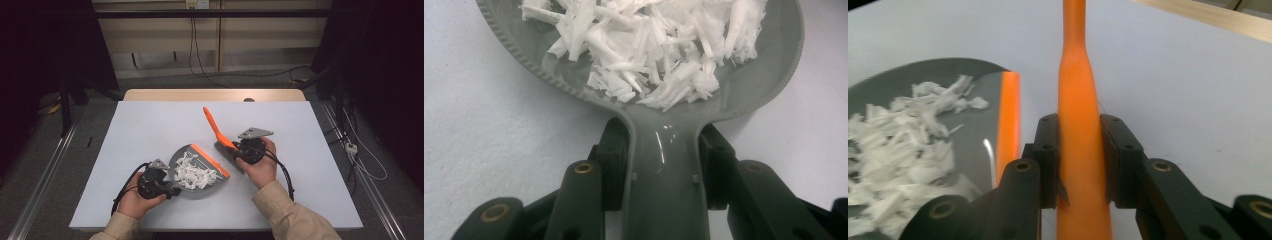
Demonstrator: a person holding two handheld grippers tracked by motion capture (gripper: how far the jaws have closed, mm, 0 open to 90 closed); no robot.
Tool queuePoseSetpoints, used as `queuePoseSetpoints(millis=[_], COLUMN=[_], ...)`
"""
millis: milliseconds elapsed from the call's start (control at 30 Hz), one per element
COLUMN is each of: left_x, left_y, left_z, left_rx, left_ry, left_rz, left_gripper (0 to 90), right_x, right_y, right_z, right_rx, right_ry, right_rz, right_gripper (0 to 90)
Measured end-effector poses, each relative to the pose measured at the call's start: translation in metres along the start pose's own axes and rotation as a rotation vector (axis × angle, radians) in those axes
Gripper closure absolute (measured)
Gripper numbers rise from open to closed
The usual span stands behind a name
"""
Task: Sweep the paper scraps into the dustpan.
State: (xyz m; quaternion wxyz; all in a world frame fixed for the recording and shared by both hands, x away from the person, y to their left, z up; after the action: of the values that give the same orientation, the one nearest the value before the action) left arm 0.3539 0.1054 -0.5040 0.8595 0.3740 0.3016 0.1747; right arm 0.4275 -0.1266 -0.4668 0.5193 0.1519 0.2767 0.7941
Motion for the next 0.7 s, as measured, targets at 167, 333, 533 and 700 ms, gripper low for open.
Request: queuePoseSetpoints(millis=[167,333,533,700], left_x=[0.0,-0.001,-0.001,0.002], left_y=[-0.001,-0.002,-0.003,-0.002], left_z=[0.002,0.002,0.002,0.004], left_rx=[-0.003,-0.011,-0.019,-0.036], left_ry=[0.008,0.005,-0.002,-0.003], left_rz=[0.008,0.012,0.023,0.045], left_gripper=[62.8,62.4,62.4,63.0], right_x=[0.029,0.04,0.029,0.02], right_y=[0.008,0.018,0.016,0.014], right_z=[0.002,0.018,0.019,0.019], right_rx=[-0.012,-0.055,-0.05,-0.056], right_ry=[-0.044,0.044,-0.009,-0.026], right_rz=[0.138,0.125,0.123,0.107], right_gripper=[71.7,71.7,71.7,71.7])
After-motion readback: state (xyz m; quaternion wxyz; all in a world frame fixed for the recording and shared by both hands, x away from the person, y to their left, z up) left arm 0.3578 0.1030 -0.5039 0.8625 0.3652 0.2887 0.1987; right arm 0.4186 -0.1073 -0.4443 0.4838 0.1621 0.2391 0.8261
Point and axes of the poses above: each handheld gripper's, and its own axes: y roughly backward along the jaws, z roughly out of its top, x roughly to its left, the point moved 8 cm from there along -y, roughly forward along the jaws, and after that the axes turned 11 degrees about -z, right-handed, at the moved point
